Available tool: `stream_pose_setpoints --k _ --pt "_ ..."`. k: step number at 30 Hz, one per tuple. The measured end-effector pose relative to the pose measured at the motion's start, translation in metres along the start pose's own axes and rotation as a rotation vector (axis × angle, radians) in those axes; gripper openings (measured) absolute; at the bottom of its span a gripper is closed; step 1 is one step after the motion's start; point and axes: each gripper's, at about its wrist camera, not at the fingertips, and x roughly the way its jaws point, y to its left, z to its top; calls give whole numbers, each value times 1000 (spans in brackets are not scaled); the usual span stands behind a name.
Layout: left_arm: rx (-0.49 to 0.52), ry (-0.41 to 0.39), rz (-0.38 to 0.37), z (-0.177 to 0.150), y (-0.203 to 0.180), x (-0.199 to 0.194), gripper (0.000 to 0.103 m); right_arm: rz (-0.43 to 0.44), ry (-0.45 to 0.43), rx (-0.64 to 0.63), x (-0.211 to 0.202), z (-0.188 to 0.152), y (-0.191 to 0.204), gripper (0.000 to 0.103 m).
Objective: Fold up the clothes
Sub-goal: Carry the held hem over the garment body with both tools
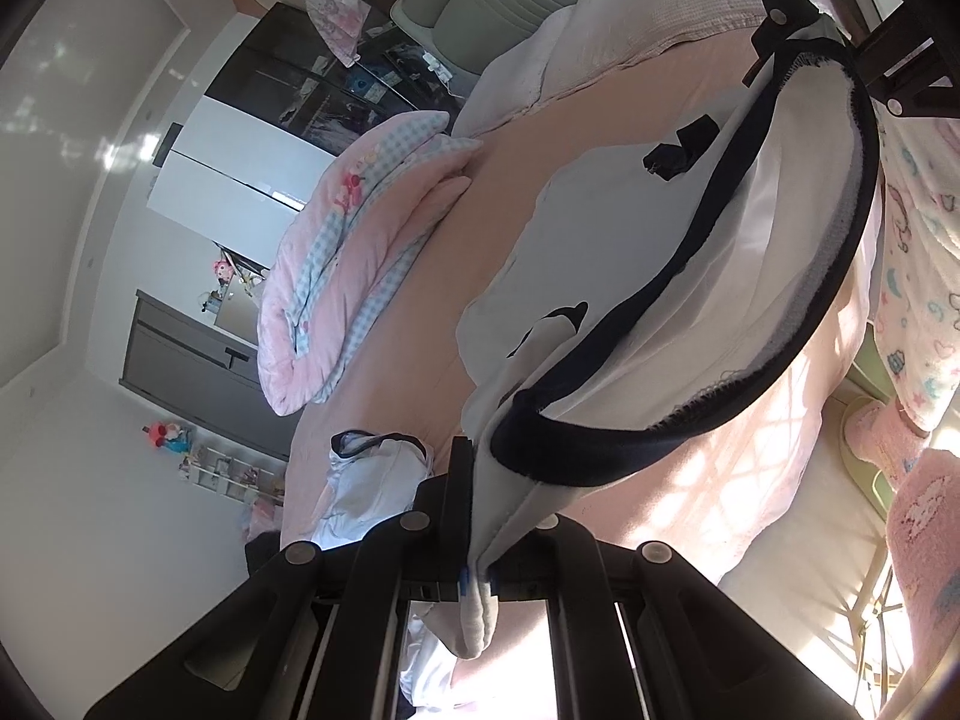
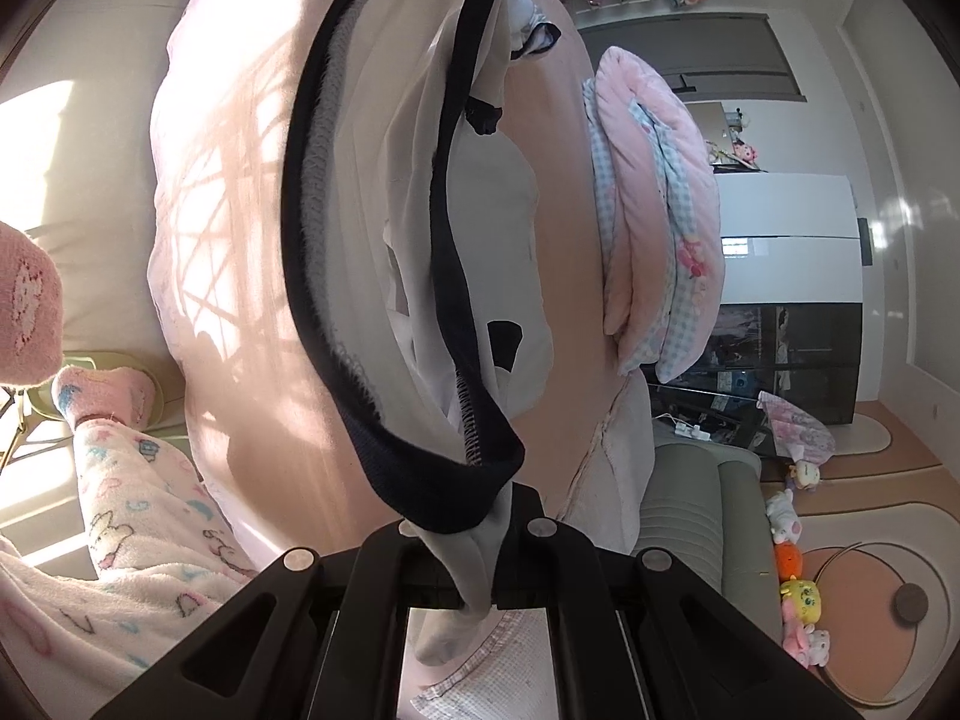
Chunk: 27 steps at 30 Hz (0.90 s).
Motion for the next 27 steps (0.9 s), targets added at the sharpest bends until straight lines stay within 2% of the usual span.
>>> stream_pose_setpoints --k 6,11,18,27 --pt "-10 22 -30 -3 2 -16 3 60 -14 8 -18 -3 -3 2" --pt "-21 36 -45 -2 2 -13 3 111 -5 18 -24 -5 -3 2" --pt "-36 51 -63 1 2 -9 4 164 17 87 -13 -6 -12 2" --pt "-43 12 -23 25 20 16 5 175 40 167 10 -4 -42 2"
